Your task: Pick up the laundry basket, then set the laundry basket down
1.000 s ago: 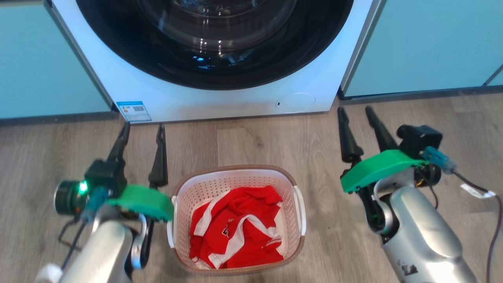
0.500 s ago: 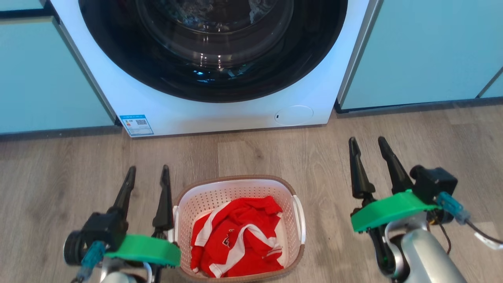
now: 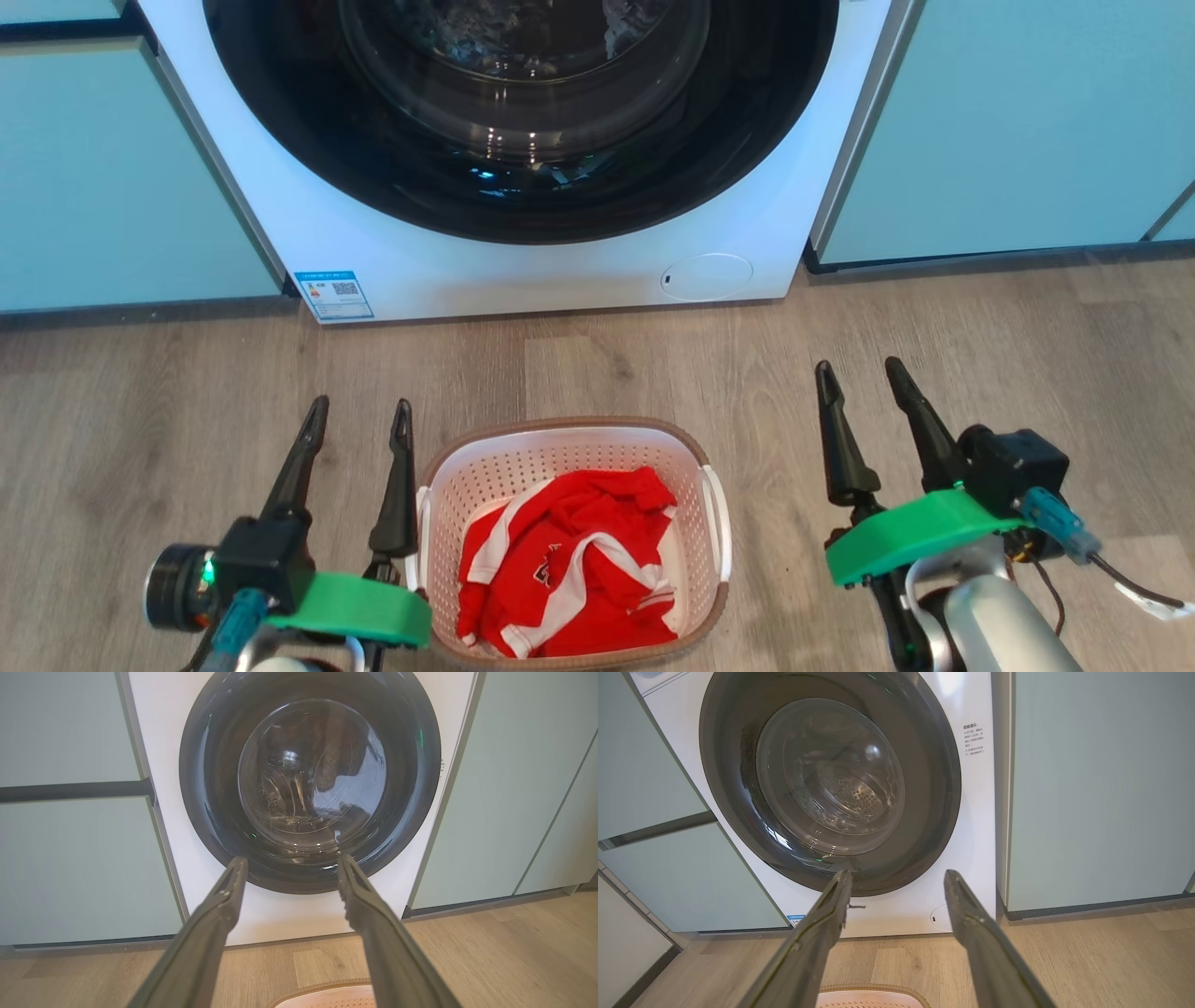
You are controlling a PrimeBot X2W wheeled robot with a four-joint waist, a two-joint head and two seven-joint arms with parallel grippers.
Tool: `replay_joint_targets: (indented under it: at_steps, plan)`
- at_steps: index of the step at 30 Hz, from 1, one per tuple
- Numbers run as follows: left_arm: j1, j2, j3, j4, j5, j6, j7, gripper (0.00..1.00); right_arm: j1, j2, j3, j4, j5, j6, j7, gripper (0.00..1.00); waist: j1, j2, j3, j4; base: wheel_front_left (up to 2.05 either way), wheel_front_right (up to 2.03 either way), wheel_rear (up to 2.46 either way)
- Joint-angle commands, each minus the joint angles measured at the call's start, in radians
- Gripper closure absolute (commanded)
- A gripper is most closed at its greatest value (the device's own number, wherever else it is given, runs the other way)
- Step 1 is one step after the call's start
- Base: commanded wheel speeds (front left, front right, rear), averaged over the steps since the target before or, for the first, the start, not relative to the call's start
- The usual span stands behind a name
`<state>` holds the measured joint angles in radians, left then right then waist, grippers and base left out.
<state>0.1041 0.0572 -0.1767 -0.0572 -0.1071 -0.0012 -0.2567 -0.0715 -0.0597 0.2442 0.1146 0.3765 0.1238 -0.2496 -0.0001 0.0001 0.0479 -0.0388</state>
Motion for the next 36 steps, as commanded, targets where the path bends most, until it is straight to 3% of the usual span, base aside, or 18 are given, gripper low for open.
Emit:
replay_joint_targets:
  at_steps: [1, 36]
  plan:
    - [-0.041, -0.006, 0.045, -0.045, 0.008, -0.007, -0.005, 0.0, -0.028, 0.009, 0.012, -0.037, -0.012, 0.007, -0.012, 0.0, 0.0001, -0.0001, 0.002, -0.002, 0.0, 0.0, 0.0]
    - [-0.051, -0.007, 0.041, 0.001, -0.03, -0.011, -0.005, 0.0, -0.039, 0.009, -0.009, -0.035, -0.024, 0.007, -0.012, 0.0, 0.0001, -0.0001, 0.019, -0.012, 0.0, 0.0, 0.0]
